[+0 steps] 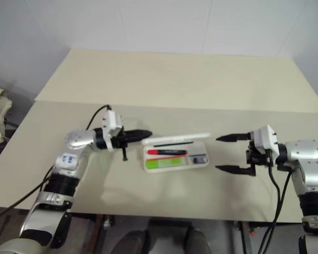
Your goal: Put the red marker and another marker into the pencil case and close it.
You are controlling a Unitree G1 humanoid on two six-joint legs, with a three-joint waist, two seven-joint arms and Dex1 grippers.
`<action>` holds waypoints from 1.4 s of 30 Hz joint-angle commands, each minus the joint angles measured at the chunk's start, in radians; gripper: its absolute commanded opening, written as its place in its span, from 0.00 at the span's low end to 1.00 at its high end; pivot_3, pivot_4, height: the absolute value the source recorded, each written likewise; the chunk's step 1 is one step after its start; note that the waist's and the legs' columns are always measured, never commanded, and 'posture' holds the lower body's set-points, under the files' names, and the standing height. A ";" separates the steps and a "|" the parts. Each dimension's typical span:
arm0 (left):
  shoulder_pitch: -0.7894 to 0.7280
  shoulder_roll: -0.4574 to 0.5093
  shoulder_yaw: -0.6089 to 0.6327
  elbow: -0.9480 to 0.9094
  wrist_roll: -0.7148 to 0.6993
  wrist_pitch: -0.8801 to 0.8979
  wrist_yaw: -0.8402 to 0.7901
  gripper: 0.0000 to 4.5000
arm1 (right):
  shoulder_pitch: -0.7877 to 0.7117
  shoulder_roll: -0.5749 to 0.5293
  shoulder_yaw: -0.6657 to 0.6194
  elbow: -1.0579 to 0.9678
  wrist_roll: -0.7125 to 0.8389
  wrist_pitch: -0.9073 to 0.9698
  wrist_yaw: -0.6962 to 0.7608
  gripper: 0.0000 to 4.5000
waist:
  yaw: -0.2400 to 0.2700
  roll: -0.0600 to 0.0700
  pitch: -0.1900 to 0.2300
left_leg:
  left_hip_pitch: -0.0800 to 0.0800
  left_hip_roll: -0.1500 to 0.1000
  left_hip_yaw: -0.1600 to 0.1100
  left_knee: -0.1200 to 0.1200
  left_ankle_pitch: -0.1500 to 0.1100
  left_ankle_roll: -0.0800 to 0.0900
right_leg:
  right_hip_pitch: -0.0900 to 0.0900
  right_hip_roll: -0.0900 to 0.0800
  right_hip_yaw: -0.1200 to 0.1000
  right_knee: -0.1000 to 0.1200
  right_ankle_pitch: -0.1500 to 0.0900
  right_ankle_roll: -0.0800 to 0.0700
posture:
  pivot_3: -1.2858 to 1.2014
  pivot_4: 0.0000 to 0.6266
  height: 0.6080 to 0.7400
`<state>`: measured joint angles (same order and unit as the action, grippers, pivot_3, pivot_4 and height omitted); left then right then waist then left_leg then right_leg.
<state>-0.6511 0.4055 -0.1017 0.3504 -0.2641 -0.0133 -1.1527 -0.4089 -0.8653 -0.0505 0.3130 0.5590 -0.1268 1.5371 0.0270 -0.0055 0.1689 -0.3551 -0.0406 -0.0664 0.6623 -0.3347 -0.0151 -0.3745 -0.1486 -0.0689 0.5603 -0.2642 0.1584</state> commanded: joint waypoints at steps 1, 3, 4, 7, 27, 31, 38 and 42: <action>-0.037 0.001 -0.053 -0.034 0.027 -0.038 -0.056 0.00 | -0.011 0.001 -0.046 -0.041 0.014 0.007 0.020 1.00 | 0.000 0.000 0.000 | 0.000 0.000 0.000 0.000 0.000 0.000 | 0.000 0.000 0.000 0.000 0.000 0.000 | 0.52 0.24 1.00; -0.054 -0.009 -0.082 -0.025 0.045 -0.041 -0.068 0.00 | -0.010 0.002 -0.049 -0.049 0.015 0.012 0.015 1.00 | -0.001 0.000 0.000 | 0.000 0.000 0.000 0.000 0.000 0.000 | 0.000 0.000 0.000 0.000 0.000 0.000 | 0.52 0.24 1.00; -0.067 -0.018 -0.098 -0.016 0.062 -0.036 -0.062 0.00 | -0.008 0.002 -0.051 -0.054 0.016 0.015 0.011 1.00 | -0.001 0.000 0.000 | 0.000 0.000 0.000 0.000 0.000 0.000 | 0.000 0.000 0.000 0.000 0.000 0.000 | 0.52 0.24 1.00; -0.111 -0.047 -0.144 0.025 0.128 -0.014 -0.016 0.00 | 0.004 0.002 -0.061 -0.078 0.016 0.027 -0.001 1.00 | 0.002 0.000 0.000 | 0.000 0.000 0.000 0.000 0.000 0.000 | 0.000 0.000 -0.001 0.000 0.000 0.000 | 0.52 0.24 1.00; -0.087 -0.081 -0.289 -0.068 0.243 0.227 0.008 0.00 | 0.161 0.025 -0.139 -0.276 0.032 0.089 -0.099 1.00 | 0.001 0.000 0.000 | 0.000 0.000 0.000 0.001 0.000 0.001 | 0.001 0.000 -0.001 0.000 0.000 0.000 | 0.52 0.24 1.00; -0.067 -0.090 -0.270 -0.106 0.223 0.259 0.035 0.00 | 0.163 0.034 -0.140 -0.276 0.027 0.087 -0.104 1.00 | 0.000 0.000 0.000 | 0.000 0.000 0.000 0.001 0.000 0.001 | 0.001 0.000 -0.001 0.000 0.000 0.000 | 0.52 0.24 1.00; 0.011 -0.083 -0.088 -0.252 0.039 0.329 0.067 0.00 | 0.128 0.065 -0.120 -0.231 0.007 0.079 -0.103 1.00 | -0.002 0.000 0.000 | 0.000 0.001 -0.001 0.001 0.000 0.001 | 0.000 0.000 0.000 0.000 0.000 0.000 | 0.52 0.24 1.00; 0.094 -0.014 0.014 -0.338 -0.028 0.336 0.073 0.00 | 0.102 0.080 -0.112 -0.183 -0.008 0.066 -0.089 1.00 | -0.004 0.000 0.000 | 0.000 0.001 -0.002 0.001 0.000 0.001 | 0.000 0.000 0.000 0.000 0.000 0.000 | 0.52 0.24 1.00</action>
<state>-0.5771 0.3736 -0.1344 0.0562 -0.2536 0.3199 -1.0834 -0.3000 -0.7846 -0.1519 0.1244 0.5490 -0.0443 1.4377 0.0229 -0.0054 0.1689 -0.3548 -0.0397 -0.0682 0.6628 -0.3349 -0.0146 -0.3744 -0.1482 -0.0690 0.5607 -0.2641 0.1584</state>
